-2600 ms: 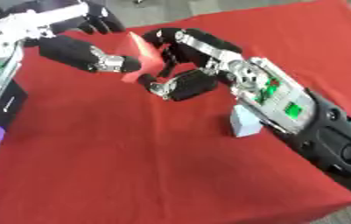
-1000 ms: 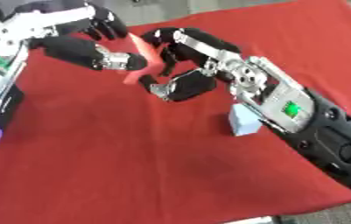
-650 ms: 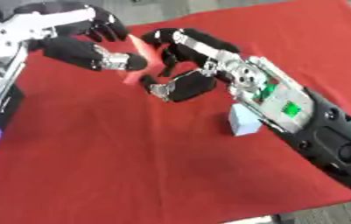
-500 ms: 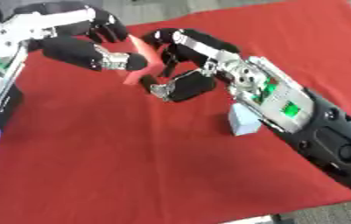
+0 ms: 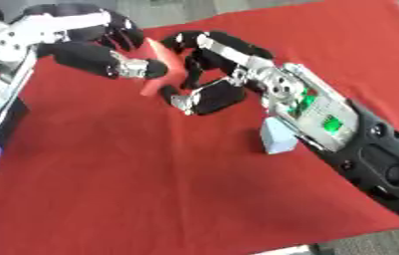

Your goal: Pick up the objects with one hand, pass them to the other hand, and then place them into the box on the other side of the table.

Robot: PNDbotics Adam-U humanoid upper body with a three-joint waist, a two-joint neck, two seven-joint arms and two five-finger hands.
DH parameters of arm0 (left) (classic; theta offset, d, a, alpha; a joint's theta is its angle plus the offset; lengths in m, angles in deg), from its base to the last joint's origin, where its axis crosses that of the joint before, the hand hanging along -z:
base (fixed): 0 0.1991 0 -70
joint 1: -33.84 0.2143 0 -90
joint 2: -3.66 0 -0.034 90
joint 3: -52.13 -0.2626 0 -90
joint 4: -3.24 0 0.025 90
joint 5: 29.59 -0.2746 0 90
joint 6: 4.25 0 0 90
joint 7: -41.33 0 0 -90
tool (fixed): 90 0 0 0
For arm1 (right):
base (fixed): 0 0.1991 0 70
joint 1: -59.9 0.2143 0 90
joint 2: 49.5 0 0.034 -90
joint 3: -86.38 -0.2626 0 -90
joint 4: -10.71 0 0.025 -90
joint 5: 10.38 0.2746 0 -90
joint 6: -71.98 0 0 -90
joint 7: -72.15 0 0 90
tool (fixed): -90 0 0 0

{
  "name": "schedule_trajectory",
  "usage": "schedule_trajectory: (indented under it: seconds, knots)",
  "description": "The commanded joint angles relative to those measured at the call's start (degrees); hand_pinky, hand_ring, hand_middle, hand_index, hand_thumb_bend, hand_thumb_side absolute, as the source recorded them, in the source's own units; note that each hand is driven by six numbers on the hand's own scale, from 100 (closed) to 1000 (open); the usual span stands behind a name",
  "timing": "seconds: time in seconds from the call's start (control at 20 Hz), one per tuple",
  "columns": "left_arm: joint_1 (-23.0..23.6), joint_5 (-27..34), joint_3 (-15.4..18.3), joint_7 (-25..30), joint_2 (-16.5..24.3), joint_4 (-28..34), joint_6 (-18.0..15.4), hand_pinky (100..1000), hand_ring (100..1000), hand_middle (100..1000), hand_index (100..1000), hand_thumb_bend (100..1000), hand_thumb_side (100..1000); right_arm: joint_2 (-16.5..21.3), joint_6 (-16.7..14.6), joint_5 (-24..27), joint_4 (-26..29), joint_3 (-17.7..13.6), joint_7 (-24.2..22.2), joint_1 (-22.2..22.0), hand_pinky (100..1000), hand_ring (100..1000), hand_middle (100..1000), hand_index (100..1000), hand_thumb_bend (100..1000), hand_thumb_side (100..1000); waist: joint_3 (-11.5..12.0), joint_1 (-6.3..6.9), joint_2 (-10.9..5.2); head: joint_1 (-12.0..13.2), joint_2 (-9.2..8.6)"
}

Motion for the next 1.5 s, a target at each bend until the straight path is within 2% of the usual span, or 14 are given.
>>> schedule_trajectory:
  seconds: [0.05,0.65,0.85,1.15,1.4,1.5]
  knots:
    - [-1.3,-1.0,0.0,0.9,0.2,-0.4,0.4,888,850,777,810,521,613,0.9,-0.3,-0.2,2.0,-1.0,0.3,1.1,513,504,310,499,100,100,0.2,0.75,-0.26,-0.3,-0.27]
    - [-2.0,-1.4,-0.4,1.4,-0.2,-1.1,-0.3,885,847,774,800,413,522,1.1,-1.3,-0.9,3.1,-1.6,-0.4,1.1,491,467,259,486,100,100,0.3,0.84,-0.23,-0.5,-0.45]
    - [-2.2,-1.8,-0.4,0.9,-0.4,-1.4,0.1,872,836,756,777,261,397,1.2,-1.6,-1.3,3.5,-1.7,-0.6,1.1,486,465,258,485,100,100,0.2,0.90,-0.23,-0.6,-0.45]
    - [-2.1,-2.6,-0.5,-0.5,-0.5,-1.1,1.1,851,815,708,730,100,353,1.3,-1.5,-1.7,3.6,-1.7,-1.0,1.0,483,467,263,490,100,100,0.1,0.93,-0.18,-0.6,-0.48]
    - [-2.0,-3.1,-0.6,-1.3,-0.5,-0.3,1.3,826,778,634,655,100,281,1.3,-1.2,-1.6,3.6,-1.7,-1.0,0.9,490,479,288,510,100,100,0.0,0.94,-0.14,-0.5,-0.49]
    - [-2.0,-3.3,-0.6,-1.6,-0.5,-0.2,1.3,814,759,608,591,100,256,1.3,-1.1,-1.5,3.5,-1.6,-1.0,0.9,500,491,304,524,100,100,0.0,0.93,-0.12,-0.5,-0.45]
